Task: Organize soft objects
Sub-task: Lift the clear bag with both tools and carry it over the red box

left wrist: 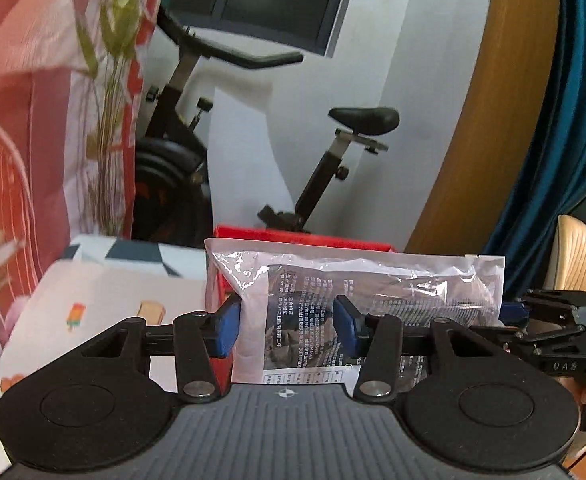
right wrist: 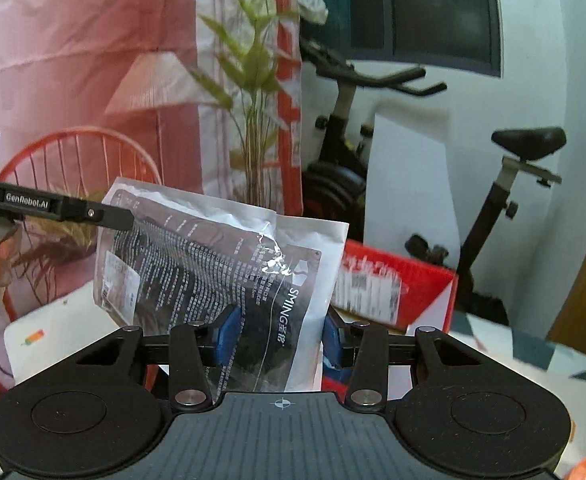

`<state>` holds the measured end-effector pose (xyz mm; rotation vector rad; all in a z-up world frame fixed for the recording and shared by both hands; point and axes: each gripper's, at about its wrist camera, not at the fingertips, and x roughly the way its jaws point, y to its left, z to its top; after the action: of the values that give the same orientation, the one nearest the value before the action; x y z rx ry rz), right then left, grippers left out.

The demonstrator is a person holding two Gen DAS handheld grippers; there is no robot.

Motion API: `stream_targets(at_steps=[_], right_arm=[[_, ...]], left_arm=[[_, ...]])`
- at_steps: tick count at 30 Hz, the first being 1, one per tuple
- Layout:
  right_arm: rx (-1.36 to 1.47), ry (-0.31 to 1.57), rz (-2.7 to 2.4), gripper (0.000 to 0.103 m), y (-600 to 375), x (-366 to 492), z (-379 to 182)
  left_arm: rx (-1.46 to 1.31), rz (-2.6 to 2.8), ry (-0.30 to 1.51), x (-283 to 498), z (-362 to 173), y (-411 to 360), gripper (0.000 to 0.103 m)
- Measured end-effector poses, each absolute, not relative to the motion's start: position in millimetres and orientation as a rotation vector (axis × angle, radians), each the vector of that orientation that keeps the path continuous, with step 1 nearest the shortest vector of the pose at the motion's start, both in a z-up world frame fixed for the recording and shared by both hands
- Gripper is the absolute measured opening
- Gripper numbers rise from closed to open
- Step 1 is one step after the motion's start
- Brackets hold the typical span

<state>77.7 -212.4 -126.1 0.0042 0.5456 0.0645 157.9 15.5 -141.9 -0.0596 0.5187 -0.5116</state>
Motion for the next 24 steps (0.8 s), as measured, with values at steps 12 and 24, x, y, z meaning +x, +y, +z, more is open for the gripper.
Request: stream_targets(at_steps=[12,24], right_arm=[[-0.181,0.473,0.019,0.040,-247,106,-110],[-0.336,0.432,-0.076,0.036,-268,169,-151]], left_arm=[[-0.029,-0.551,0.479,191,-112,-11,0.052],[-0.062,-0.519,0.522,264,-134,-38,0.050]])
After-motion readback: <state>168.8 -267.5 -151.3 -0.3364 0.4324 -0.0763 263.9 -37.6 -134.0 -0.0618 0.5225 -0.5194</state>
